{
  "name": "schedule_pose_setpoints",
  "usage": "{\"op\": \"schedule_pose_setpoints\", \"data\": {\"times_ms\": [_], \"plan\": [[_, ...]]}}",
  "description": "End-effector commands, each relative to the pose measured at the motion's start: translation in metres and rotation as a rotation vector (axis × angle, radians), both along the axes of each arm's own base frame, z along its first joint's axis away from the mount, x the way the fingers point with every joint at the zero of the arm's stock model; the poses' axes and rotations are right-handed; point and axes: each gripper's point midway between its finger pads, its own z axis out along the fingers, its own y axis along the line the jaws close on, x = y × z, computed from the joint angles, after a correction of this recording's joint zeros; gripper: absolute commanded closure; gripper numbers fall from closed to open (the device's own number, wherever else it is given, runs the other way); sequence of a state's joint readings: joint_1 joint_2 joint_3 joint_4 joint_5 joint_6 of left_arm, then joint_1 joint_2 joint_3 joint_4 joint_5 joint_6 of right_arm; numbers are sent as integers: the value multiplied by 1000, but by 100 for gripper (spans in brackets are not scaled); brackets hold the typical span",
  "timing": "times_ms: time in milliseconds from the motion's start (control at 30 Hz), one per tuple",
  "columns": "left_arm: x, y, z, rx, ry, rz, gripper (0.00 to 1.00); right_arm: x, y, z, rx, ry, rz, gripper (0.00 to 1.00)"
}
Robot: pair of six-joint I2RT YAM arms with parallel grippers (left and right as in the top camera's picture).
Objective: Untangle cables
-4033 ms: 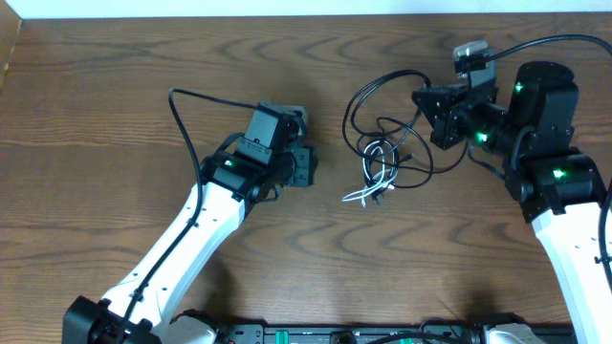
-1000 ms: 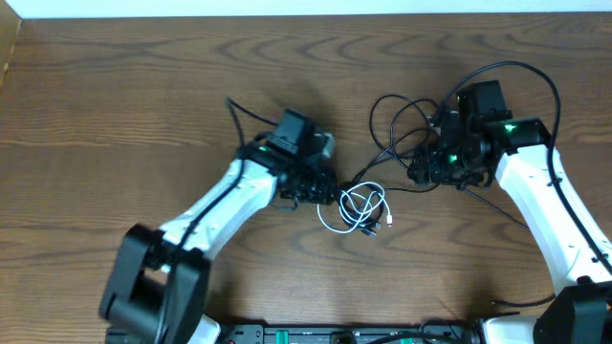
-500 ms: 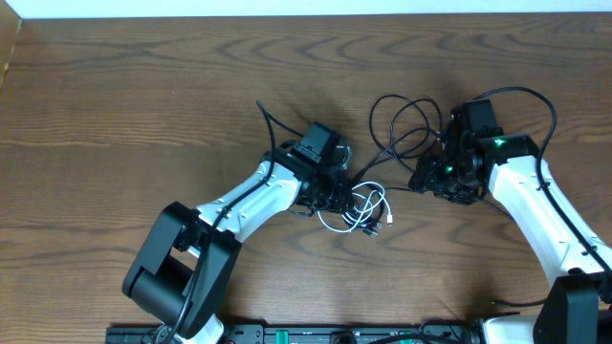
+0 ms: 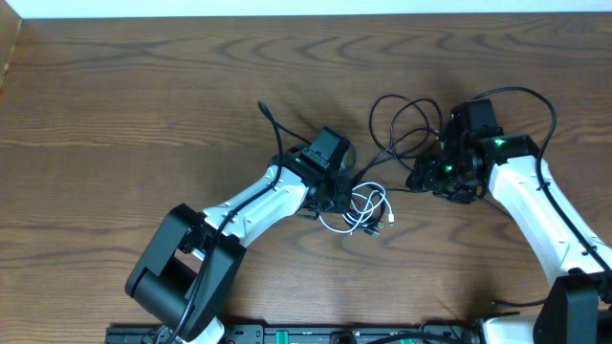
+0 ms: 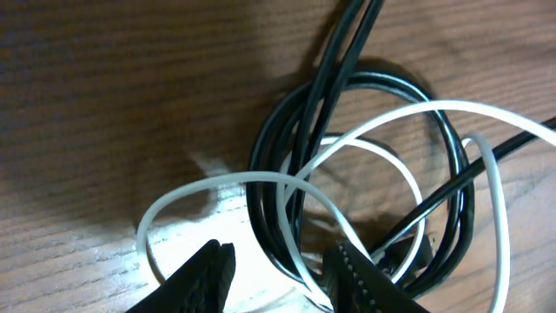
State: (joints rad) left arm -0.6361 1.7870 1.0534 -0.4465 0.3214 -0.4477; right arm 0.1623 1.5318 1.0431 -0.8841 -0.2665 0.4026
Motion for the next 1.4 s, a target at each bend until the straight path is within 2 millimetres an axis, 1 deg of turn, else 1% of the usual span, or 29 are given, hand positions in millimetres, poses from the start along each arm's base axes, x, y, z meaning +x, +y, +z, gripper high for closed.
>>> {"op": "schedule_pose_setpoints", "data": {"times_ms": [0,133,200,233,300,333,400,433,467,533,567,600,667,733,800,833,867,933,1000,1067,1100,1167,1200,1267,1300,1367], "plan": [[-2,6,-10,28,20,37,61,-3,4,-2,10,13,0,33],[-8,4,-24,48,58,45,61,-3,4,-2,10,13,0,32],[-9,3,-24,47,56,44,61,-2,4,-2,10,13,0,32],[-8,3,-24,46,55,43,64,-2,4,-2,10,13,0,32],[-8,2,-24,45,54,44,87,-2,4,-2,10,13,0,32],[-8,2,-24,44,53,44,92,-2,4,-2,10,13,0,32],[-6,2,-19,36,44,46,93,-3,5,-2,12,14,1,30],[-3,0,-12,19,34,48,93,-3,8,-1,32,17,6,27],[-1,-5,0,-18,22,43,92,-5,13,0,63,22,12,23],[5,-15,25,-89,-14,39,93,-5,24,5,129,15,51,23],[10,-18,46,-130,-49,67,93,-6,27,5,130,15,59,24],[15,-18,63,-166,-81,92,92,-9,32,4,130,17,78,24],[22,-14,85,-215,-103,159,93,-15,44,-1,132,23,106,25],[19,-18,90,-250,-67,189,93,-18,55,-6,144,28,91,25],[16,-20,91,-273,-28,220,93,-20,64,-11,155,33,66,28],[17,-22,92,-284,-23,230,93,-22,69,-15,162,36,54,29],[18,-22,93,-291,-25,236,93,-23,74,-19,171,32,43,36],[20,-25,96,-313,-16,254,93,-25,79,-25,182,37,14,43],[25,-28,101,-339,-25,267,93,-30,81,-37,195,53,-36,51],[26,-32,104,-364,-26,261,93,-32,81,-45,203,47,-52,53],[26,-34,106,-378,-19,263,93,-32,81,-51,212,34,-60,62],[25,-36,109,-393,-18,254,93,-30,80,-55,212,13,-61,87],[23,-38,110,-406,-2,244,93,-23,73,-57,172,-23,-77,99],[19,-40,114,-442,33,225,93,-13,59,-61,87,-72,-109,99],[19,-35,120,-495,84,212,93,-9,49,-63,28,-104,-104,99],[26,-20,132,-592,154,220,93,-6,36,-66,-49,-128,-105,99]]}}
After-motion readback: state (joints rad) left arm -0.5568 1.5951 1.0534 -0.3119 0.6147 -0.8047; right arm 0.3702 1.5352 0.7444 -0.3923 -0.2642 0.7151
